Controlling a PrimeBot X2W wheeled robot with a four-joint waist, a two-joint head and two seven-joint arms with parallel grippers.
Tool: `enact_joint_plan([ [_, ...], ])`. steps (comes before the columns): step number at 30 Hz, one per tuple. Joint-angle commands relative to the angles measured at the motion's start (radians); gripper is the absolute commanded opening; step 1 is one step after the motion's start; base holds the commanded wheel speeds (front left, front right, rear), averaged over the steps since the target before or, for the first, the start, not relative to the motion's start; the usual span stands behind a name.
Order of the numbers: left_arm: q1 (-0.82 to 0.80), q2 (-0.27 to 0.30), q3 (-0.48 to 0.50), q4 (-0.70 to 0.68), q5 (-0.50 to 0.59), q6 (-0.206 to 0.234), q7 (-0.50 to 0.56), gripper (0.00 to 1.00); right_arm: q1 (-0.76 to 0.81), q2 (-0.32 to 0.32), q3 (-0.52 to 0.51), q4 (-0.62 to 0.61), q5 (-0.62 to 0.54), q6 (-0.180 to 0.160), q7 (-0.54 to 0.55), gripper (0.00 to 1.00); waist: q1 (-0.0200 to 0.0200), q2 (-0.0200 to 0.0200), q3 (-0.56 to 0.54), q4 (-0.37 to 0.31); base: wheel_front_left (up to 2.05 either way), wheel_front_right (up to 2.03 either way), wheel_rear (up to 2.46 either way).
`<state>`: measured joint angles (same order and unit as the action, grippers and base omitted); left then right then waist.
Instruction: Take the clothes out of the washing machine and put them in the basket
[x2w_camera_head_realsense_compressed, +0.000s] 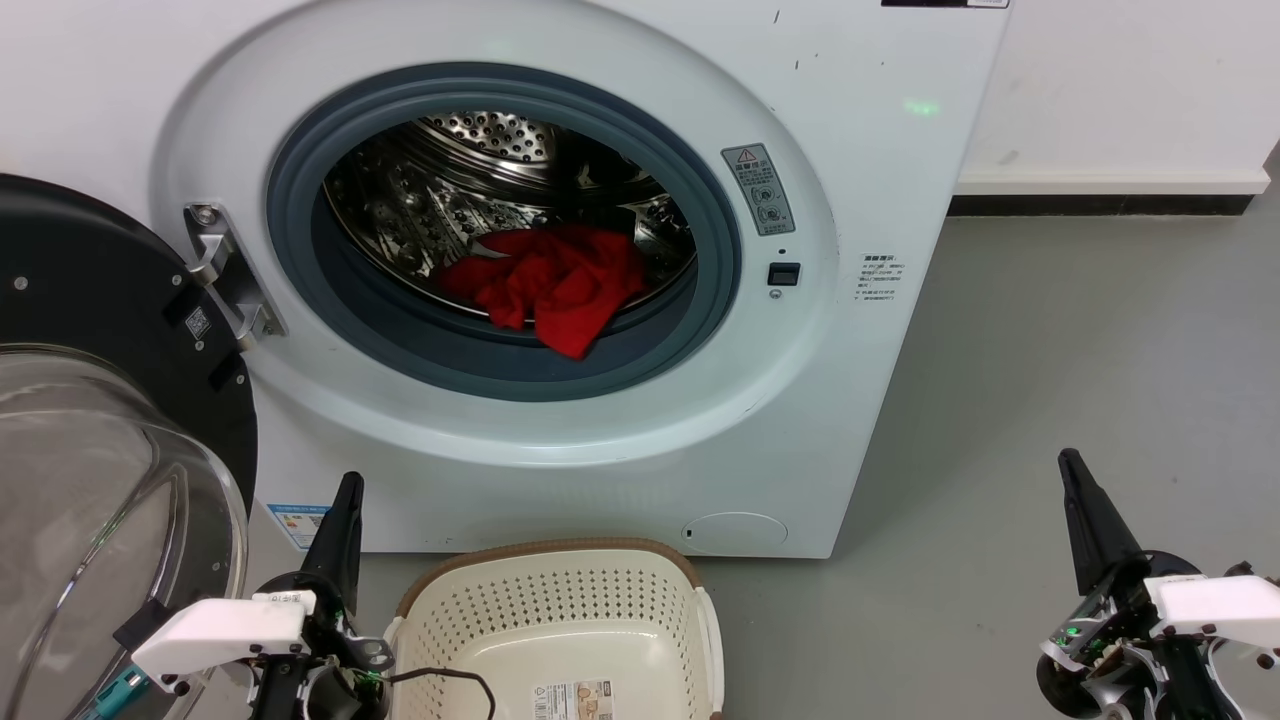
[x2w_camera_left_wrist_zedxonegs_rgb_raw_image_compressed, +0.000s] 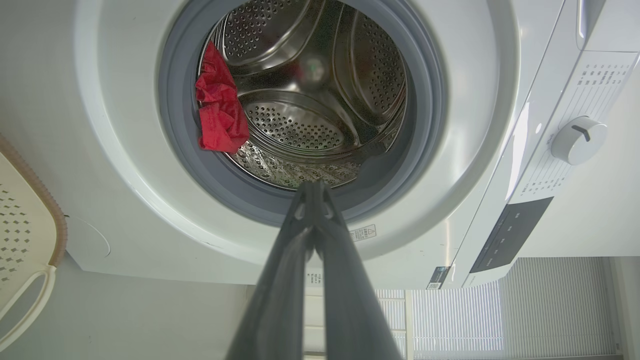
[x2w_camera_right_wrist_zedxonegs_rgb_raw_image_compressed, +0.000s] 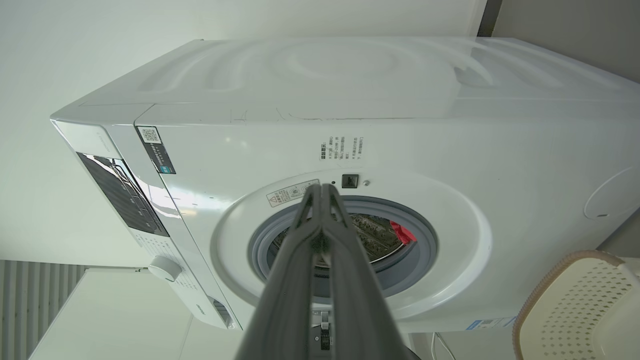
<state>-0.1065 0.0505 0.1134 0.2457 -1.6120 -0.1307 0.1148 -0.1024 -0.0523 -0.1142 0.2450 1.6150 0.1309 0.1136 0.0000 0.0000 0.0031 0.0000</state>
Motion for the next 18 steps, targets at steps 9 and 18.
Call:
enact_joint_plan([
  [9, -0.006, -0.001, 0.002, -0.001, -0.002, -0.002, 0.001, 0.00, -0.014, 0.003, 0.001, 0.001, -0.005, 0.000, 0.000, 0.00, 0.0000, 0.0000, 0.000, 0.000, 0.00, 0.00, 0.00],
  [18, -0.006, -0.001, 0.002, -0.001, -0.002, -0.002, 0.001, 0.00, -0.014, 0.003, 0.001, 0.001, -0.005, 0.000, 0.000, 0.00, 0.0000, 0.0000, 0.000, 0.000, 0.00, 0.00, 0.00],
])
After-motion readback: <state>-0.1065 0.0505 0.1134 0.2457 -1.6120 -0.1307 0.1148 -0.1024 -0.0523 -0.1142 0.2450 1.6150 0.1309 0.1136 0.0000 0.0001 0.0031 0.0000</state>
